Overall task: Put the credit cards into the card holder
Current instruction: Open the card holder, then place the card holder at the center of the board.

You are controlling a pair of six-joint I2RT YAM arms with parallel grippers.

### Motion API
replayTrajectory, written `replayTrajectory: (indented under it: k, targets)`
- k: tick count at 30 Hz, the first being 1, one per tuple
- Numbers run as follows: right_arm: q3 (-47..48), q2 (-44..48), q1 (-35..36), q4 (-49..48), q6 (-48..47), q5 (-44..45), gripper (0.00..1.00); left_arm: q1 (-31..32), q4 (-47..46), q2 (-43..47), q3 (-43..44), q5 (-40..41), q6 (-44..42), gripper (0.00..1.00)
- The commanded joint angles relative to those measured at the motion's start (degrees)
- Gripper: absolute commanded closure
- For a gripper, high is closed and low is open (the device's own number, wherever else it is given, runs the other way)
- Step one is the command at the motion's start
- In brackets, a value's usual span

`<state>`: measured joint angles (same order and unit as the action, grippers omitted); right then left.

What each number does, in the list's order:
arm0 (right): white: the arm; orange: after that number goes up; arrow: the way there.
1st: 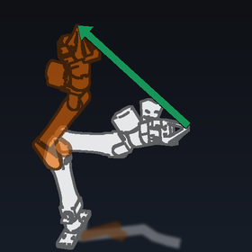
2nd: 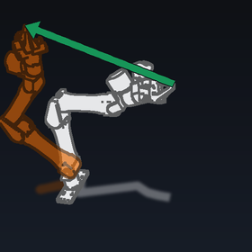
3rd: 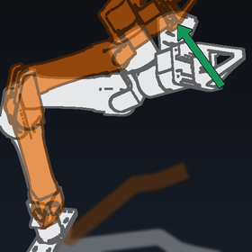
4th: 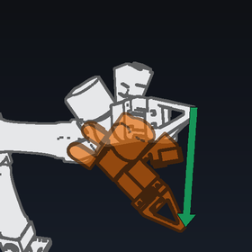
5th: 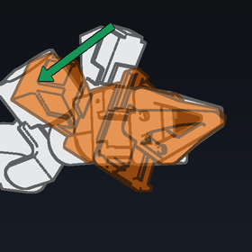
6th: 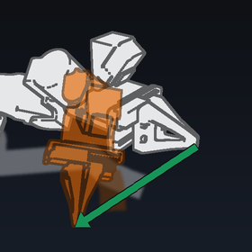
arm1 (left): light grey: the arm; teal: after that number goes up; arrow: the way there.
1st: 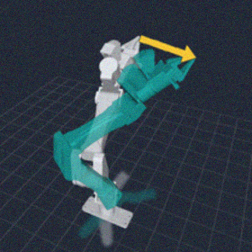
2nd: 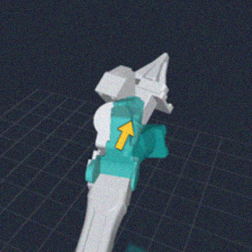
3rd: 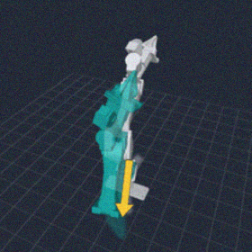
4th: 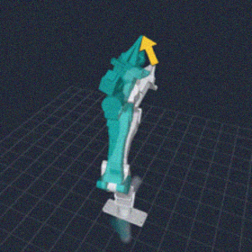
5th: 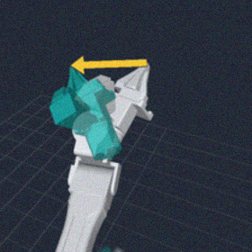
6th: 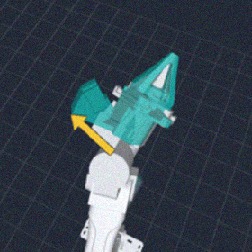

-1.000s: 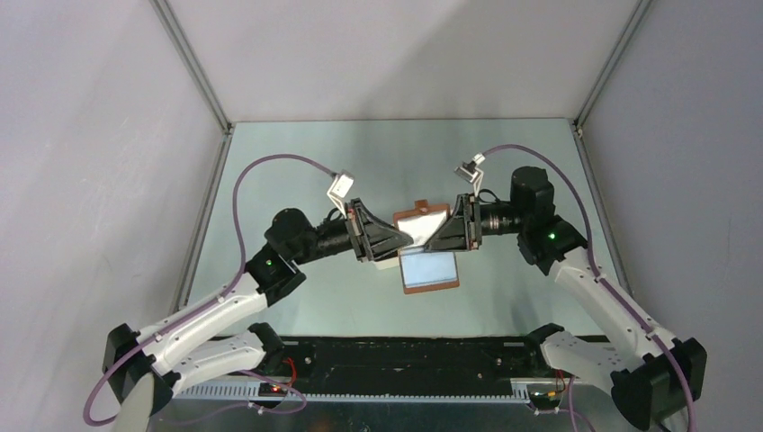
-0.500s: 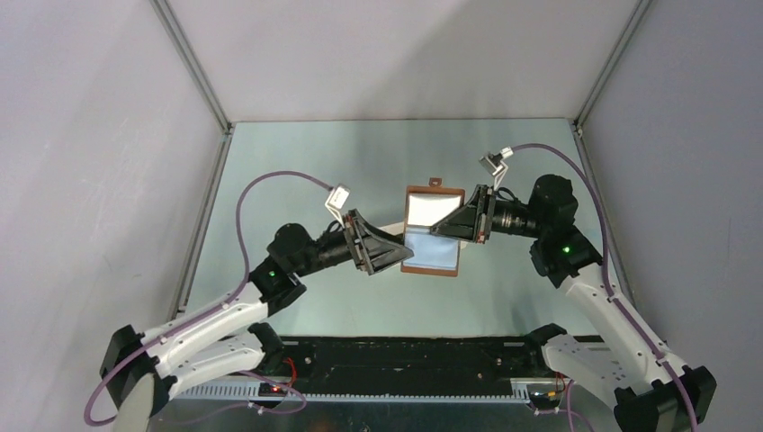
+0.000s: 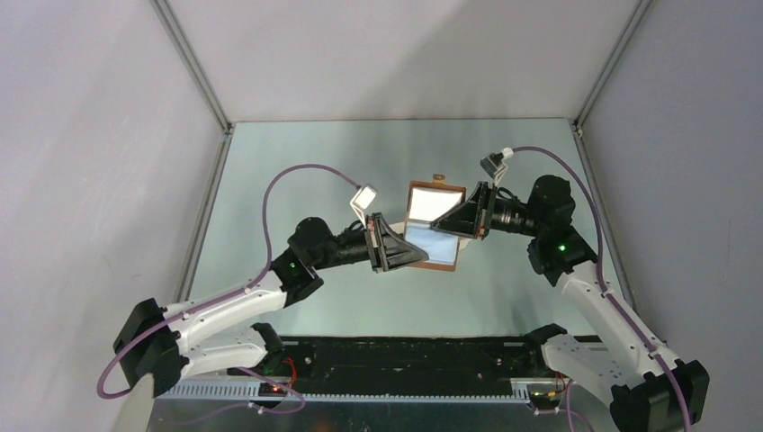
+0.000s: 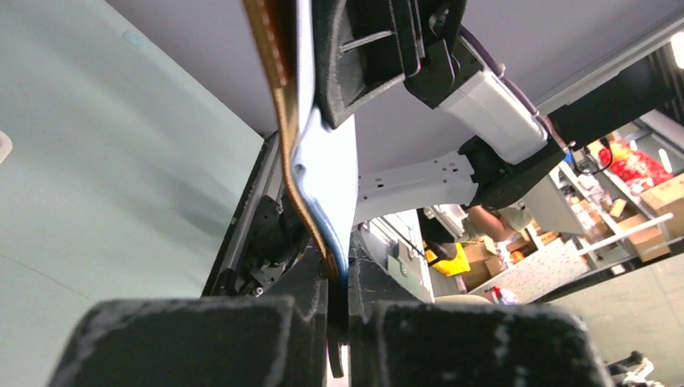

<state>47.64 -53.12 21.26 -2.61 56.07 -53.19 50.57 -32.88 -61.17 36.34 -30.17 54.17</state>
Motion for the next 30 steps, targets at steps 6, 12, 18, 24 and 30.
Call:
replayTrajectory:
  k: [6, 12, 18, 24, 30]
  targets:
    - [-1.22, 0.39, -2.28, 0.04, 9.53, -7.22, 1.00, 0.41, 3.93, 10.95, -1.21, 4.93, -24.43, 1.00]
    - [-1.23, 2.90, -2.13, -2.04, 12.93, -10.24, 1.00, 0.46, 12.79, 14.65, 0.04, 9.04, -34.88, 1.00]
    - [-1.16, 3.53, -2.18, -8.03, 14.66, -12.93, 0.57, 0.45, 17.99, 13.24, 1.67, 8.18, -38.43, 1.00]
    - [-1.17, 1.02, -1.22, -9.46, 13.41, -12.38, 0.45, 0.45, 18.71, 12.12, 3.22, 5.44, -38.05, 1.00]
    - [-1.15, -0.73, 1.68, -7.33, 8.66, -9.51, 0.38, 0.51, 18.72, 12.32, 4.01, 3.89, -37.19, 1.00]
